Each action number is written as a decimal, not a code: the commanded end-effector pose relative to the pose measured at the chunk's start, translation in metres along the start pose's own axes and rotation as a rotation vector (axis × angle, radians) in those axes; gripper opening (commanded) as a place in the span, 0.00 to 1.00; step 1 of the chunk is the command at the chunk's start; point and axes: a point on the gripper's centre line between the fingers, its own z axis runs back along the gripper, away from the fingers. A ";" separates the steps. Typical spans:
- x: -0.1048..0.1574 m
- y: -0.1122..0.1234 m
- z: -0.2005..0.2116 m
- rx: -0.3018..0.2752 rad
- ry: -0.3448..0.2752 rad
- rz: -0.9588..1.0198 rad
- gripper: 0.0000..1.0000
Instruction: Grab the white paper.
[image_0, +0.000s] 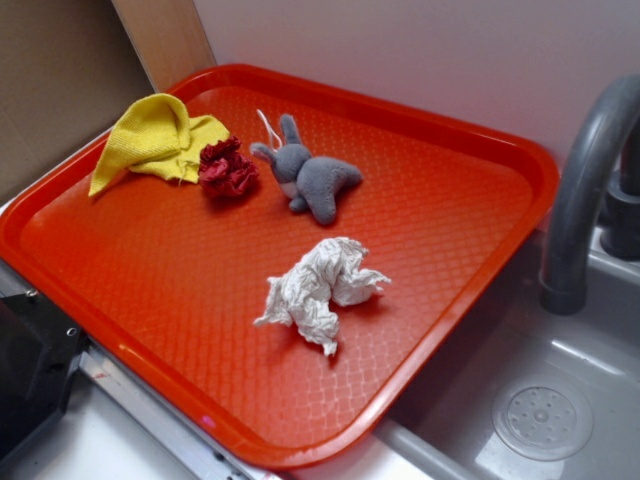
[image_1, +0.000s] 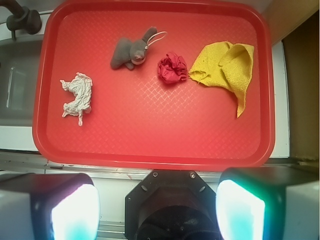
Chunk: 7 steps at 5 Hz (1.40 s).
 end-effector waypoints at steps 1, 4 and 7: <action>0.000 0.000 0.000 0.000 0.000 0.000 1.00; 0.057 -0.063 -0.075 -0.011 -0.085 0.100 1.00; 0.082 -0.125 -0.166 0.012 0.028 -0.097 1.00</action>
